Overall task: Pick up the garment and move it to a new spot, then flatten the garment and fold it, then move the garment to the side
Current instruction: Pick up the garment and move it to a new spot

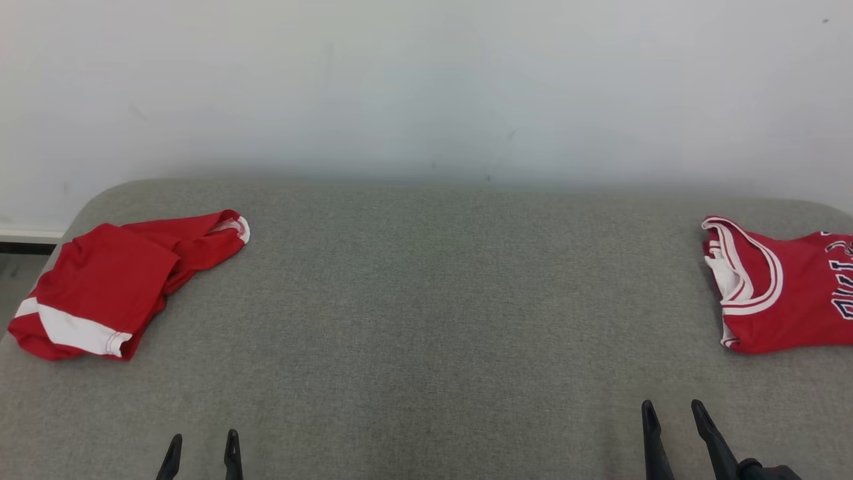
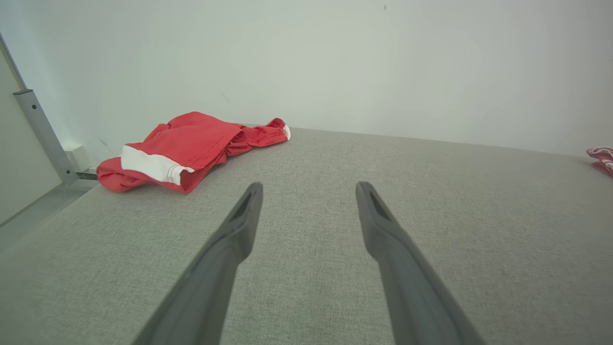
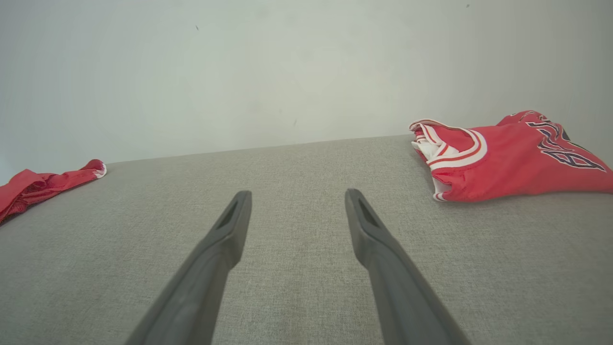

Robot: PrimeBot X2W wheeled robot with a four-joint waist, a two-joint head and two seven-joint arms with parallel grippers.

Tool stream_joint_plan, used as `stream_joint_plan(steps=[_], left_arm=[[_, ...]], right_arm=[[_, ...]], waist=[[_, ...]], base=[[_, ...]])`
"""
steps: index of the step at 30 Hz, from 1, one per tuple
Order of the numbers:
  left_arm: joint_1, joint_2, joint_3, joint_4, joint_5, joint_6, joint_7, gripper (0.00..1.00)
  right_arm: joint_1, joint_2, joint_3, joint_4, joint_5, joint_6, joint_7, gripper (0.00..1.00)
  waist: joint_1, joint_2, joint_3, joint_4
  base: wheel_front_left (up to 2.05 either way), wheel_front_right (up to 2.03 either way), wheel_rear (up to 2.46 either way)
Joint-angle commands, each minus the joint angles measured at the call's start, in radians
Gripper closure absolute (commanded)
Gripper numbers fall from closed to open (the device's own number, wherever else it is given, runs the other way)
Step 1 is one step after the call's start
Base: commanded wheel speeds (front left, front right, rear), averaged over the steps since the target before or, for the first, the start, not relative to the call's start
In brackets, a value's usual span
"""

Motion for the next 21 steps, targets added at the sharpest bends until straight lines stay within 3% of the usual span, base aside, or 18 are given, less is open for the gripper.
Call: stream_joint_plan(steps=[1, 21], left_arm=[[-0.004, -0.001, 0.004, 0.001, -0.011, -0.001, -0.002, 0.0], [-0.018, -0.001, 0.046, 0.033, 0.002, 0.003, -0.002, 0.0]], right_arm=[[0.009, 0.003, 0.002, 0.0, 0.006, -0.002, -0.001, 0.0], [0.002, 0.006, 0.034, 0.014, 0.029, -0.002, -0.001, 0.0]], waist=[[0.0, 0.0, 0.002, 0.022], [0.0, 0.0, 0.005, 0.286]], base=[[0.0, 0.0, 0.0], [0.0, 0.0, 0.0]])
